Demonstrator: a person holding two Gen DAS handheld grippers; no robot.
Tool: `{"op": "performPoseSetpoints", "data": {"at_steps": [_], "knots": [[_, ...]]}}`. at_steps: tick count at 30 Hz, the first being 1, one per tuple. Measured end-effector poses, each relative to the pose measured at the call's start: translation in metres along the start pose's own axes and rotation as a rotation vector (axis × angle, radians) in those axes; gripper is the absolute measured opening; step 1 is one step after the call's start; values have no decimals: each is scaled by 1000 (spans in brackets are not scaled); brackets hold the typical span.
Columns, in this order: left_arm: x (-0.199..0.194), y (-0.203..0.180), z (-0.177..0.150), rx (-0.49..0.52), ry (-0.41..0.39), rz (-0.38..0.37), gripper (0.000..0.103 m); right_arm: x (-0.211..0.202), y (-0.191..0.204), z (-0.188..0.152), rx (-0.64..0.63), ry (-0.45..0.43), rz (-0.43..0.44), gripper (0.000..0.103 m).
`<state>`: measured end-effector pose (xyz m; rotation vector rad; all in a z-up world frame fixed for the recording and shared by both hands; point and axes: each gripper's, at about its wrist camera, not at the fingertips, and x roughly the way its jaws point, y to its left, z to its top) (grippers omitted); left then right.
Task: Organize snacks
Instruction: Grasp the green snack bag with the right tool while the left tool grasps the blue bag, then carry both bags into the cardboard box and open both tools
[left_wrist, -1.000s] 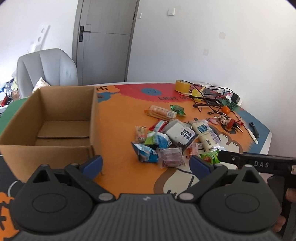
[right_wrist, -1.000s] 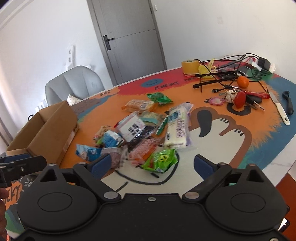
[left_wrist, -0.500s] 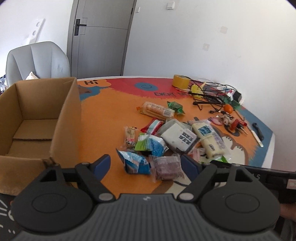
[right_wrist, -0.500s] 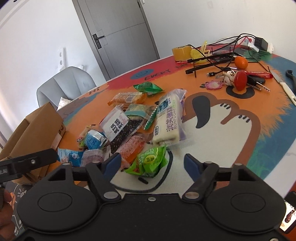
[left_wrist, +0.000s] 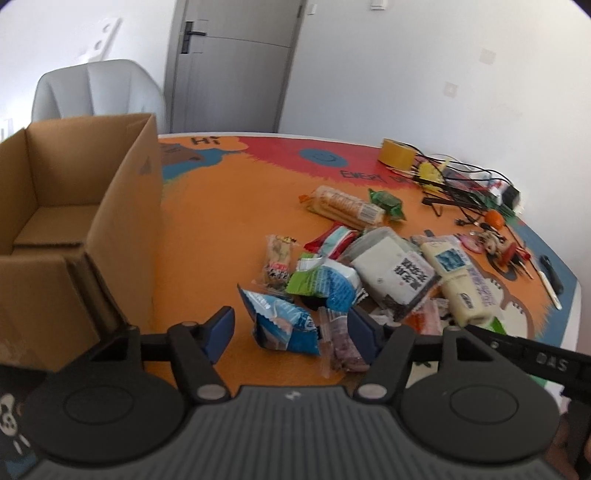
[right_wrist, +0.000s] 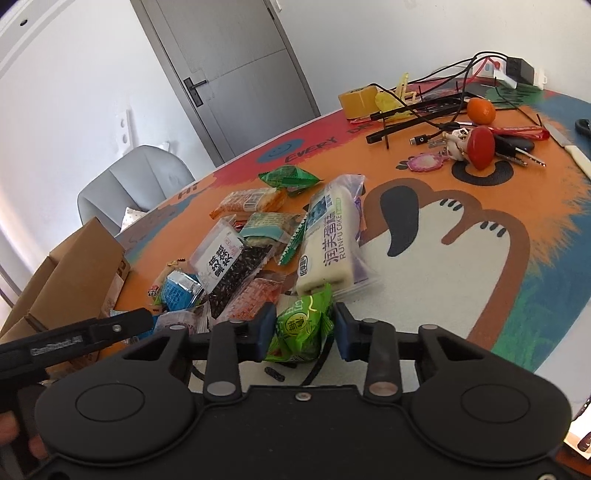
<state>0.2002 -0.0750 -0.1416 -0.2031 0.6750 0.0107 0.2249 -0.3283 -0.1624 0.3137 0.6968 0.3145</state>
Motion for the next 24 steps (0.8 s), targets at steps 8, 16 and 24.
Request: {"op": "performPoseSetpoints", "data": {"at_steps": [8,16,24], "knots": [[8,-4,-3,-34,-41,37,61,-1,5,-1,-2,-2,-20,34],[8,9,-9,-118,-24,-18,31,-6,5,-4,21,-8,3,33],[-14,3,-6,-91,-46,-54,30,-21,16,0,9,-48,10,33]]}}
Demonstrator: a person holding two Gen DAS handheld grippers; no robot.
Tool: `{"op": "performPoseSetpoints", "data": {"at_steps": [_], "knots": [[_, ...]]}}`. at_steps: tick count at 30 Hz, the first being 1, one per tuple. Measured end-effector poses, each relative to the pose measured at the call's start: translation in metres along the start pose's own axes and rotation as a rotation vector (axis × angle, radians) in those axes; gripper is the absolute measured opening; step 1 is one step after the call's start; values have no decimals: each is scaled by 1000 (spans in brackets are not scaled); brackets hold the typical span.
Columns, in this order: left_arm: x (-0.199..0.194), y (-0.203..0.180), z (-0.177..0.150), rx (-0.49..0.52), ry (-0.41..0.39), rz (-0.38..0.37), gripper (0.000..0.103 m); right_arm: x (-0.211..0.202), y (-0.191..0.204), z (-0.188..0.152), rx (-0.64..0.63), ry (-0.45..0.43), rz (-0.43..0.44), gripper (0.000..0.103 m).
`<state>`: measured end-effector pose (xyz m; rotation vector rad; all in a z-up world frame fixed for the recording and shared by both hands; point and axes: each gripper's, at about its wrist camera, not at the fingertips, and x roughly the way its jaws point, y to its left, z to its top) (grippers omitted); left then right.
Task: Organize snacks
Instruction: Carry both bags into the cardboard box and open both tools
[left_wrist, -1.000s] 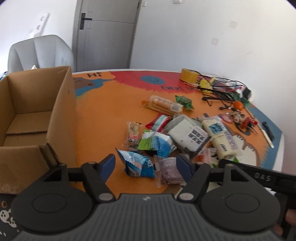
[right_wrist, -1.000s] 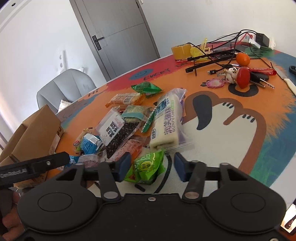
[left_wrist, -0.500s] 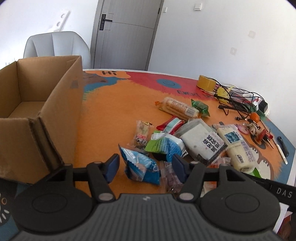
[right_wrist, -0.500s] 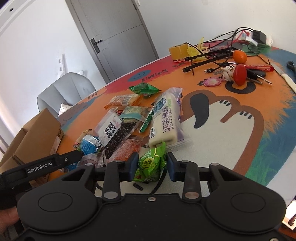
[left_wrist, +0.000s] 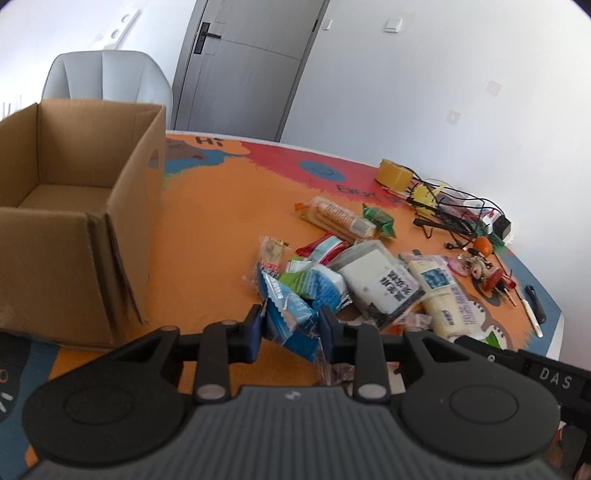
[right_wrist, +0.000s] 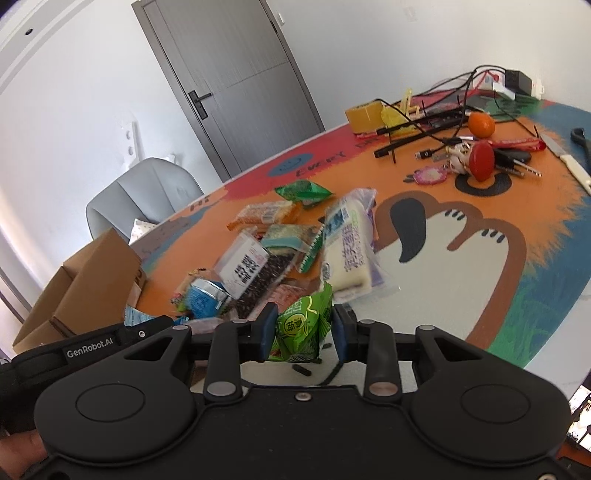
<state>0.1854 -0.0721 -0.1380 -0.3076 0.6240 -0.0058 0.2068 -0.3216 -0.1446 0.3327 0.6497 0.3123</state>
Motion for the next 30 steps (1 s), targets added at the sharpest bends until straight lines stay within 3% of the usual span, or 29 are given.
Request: {"op": "performPoseSetpoints", "data": {"at_steps": [19,30], "knots": [[-62,7,26,57,-93,-22,27,-11,52,13,-74,-52,95,32],[-96,29,53,97,-170,57,27,-3,110,21,-150,-44,183,32]]}}
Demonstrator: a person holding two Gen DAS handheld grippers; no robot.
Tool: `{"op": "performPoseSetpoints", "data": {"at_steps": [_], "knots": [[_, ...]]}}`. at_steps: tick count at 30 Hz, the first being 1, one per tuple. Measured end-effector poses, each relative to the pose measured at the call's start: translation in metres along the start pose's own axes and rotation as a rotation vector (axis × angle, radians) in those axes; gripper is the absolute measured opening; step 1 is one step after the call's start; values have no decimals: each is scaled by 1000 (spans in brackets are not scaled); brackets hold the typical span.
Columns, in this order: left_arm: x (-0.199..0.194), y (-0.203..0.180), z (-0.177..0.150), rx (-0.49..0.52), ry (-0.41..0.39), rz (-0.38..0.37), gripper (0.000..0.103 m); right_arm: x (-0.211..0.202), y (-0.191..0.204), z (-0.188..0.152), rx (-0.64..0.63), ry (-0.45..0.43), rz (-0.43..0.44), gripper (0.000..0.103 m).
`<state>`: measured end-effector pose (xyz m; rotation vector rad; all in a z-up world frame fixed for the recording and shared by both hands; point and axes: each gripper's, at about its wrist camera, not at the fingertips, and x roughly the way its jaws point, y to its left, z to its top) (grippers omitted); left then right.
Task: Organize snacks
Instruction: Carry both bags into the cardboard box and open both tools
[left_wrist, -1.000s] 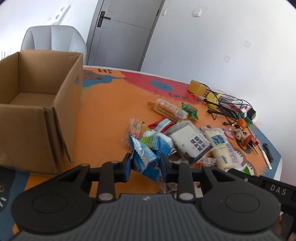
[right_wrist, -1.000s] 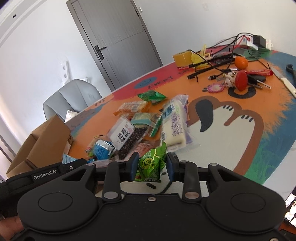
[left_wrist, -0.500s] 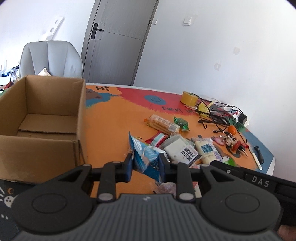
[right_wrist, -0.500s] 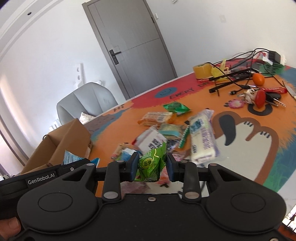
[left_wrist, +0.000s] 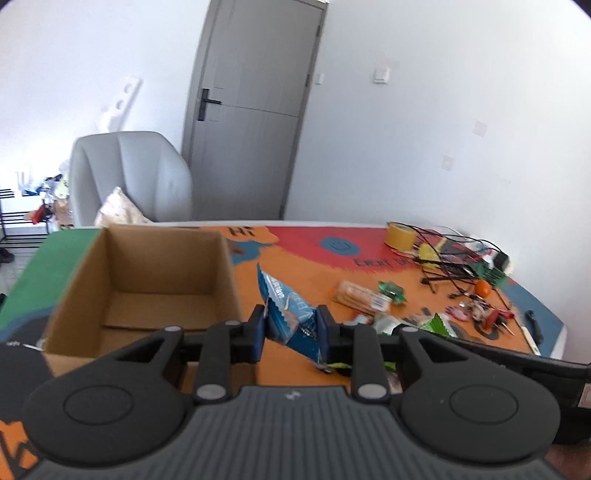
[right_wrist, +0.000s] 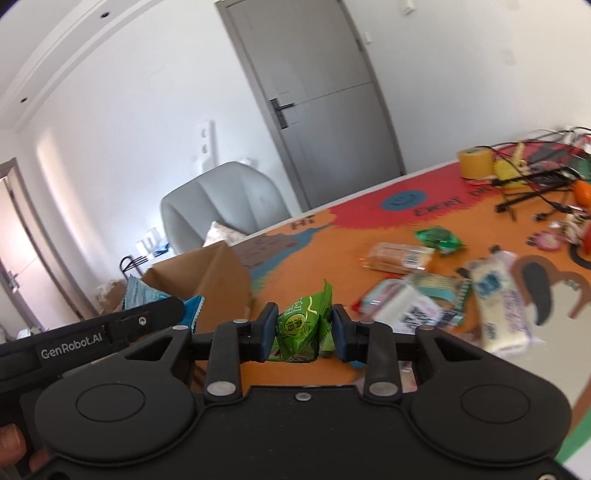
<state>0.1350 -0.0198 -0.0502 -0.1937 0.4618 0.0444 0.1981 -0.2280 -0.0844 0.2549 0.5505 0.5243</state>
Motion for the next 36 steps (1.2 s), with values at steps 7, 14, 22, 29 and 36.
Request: {"op": "performPoseSetpoints", "data": {"at_steps": [7,14,22,29,36], "knots": [[-9,30,12,-28,-8,48,27,13,33,8,-35,10,57,32],[-11,52,20,-32,8,76,27,25,55,15,-36,20,107,32],[-3,80,24,-59,46,120,27,36,73,23,-43,24,149,33],[7,101,29,-85,71,163,27,45,84,26,-40,40,180,33],[7,111,33,-107,58,192,31,62,98,28,-39,62,212,33]]}}
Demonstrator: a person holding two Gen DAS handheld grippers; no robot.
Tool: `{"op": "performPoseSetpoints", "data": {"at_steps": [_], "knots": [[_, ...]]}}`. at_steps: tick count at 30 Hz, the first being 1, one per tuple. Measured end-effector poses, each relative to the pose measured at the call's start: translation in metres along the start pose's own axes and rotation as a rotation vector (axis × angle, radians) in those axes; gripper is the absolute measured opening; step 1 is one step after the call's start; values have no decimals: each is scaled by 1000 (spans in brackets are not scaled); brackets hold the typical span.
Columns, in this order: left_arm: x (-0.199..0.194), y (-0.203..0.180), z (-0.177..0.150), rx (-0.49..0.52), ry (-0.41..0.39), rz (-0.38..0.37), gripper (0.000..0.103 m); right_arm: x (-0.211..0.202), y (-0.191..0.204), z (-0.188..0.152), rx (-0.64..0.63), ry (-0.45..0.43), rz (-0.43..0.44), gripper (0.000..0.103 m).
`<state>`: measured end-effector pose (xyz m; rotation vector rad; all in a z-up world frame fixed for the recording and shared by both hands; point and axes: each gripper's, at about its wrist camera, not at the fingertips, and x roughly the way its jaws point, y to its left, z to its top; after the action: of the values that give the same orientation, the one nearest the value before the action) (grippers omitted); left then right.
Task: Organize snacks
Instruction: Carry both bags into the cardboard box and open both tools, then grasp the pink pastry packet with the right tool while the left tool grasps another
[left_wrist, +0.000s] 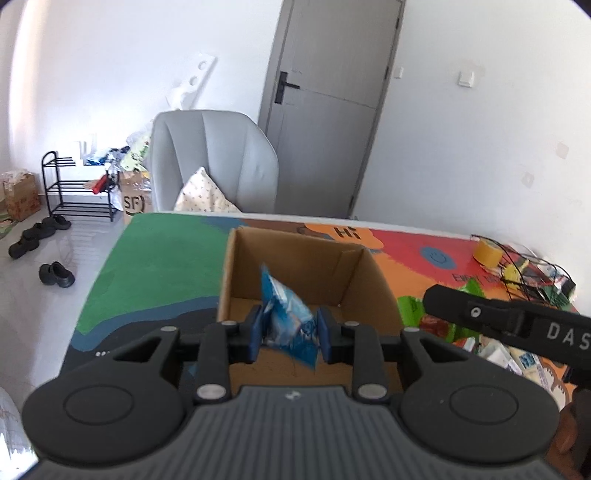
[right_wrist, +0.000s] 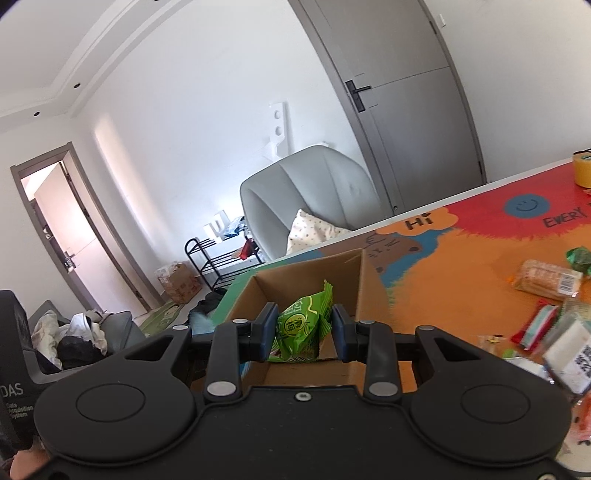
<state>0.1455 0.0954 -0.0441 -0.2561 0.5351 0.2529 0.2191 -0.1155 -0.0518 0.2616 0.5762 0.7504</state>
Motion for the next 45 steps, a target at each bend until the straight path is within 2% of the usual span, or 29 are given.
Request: {"op": "performPoseSetpoints", "data": {"at_steps": [5,14,16,18,20,22,24,27,35,45], "knots": [[-8,4,2,-15,-14,5,34,10,4,1,12,18,30,33],[-27,15,-1,-51,-25,21,55,23,11,3,36,42,94,34],[-29,17,-2,-57,-26,25,62,26,10,4,45,55,87,40],[-31,19,-3,-60,-25,27,69,23,8,3,58,56,86,66],[-32,18,-4,-59,-25,21,77,15,4,2,65,30,70,72],[-34,16,-6,-56,-22,17,84,10,-1,3,80,24,57,73],[-33,13,-8,-49,-18,22,88,2,-7,1,89,23,34,79],[-31,6,-10,-44,-12,10,90,-10,-15,-3,82,16,-32,91],[-27,-24,-19,-9,10,-39,94,-43,-42,-14,82,18,-117,103],[-30,-69,-36,62,50,-144,97,-88,-80,-21,159,0,-204,103]]}}
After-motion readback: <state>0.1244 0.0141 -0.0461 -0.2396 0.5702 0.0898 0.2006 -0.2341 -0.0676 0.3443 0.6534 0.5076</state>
